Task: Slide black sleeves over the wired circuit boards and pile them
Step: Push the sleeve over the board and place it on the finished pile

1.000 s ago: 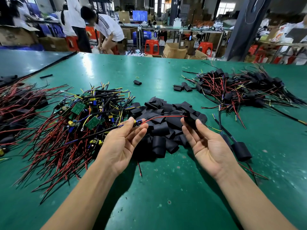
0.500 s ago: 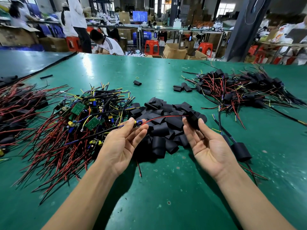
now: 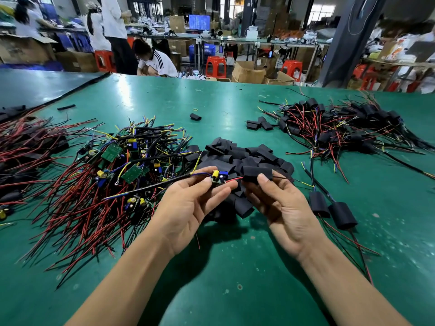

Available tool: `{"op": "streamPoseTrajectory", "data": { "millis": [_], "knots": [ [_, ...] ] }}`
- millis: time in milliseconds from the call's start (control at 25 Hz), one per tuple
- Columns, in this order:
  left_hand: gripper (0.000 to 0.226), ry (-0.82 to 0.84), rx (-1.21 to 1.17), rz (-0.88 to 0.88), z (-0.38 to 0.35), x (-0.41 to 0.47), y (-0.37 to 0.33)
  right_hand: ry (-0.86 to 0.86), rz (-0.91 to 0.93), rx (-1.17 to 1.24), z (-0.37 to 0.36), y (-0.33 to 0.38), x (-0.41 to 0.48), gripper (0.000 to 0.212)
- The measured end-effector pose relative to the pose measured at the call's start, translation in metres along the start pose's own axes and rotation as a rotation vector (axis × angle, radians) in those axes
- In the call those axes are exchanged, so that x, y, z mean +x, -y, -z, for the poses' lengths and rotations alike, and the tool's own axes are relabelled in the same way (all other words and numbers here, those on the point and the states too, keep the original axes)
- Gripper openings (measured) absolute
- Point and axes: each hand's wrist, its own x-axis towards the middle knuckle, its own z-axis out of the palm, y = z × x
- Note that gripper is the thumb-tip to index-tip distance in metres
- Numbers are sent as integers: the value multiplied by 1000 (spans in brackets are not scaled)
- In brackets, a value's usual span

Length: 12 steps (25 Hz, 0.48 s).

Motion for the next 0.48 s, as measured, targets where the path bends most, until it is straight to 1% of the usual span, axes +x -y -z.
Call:
{"op": "streamPoseTrajectory", "data": {
  "millis": [80, 160, 280, 480],
  "knots": [
    [19, -12, 66, -33, 0, 0, 3, 42, -2, -24, -3, -5, -3, 48],
    [23, -20, 125, -58, 1, 0, 3, 65, 4, -43, -6, -7, -5, 47],
    [32, -23, 171, -56, 3, 0, 4, 48, 32, -64, -8, -6, -7, 49],
    [33, -10, 204, -41, 7, 2, 6, 45, 48, -58, -10, -5, -9, 55]
  ]
}}
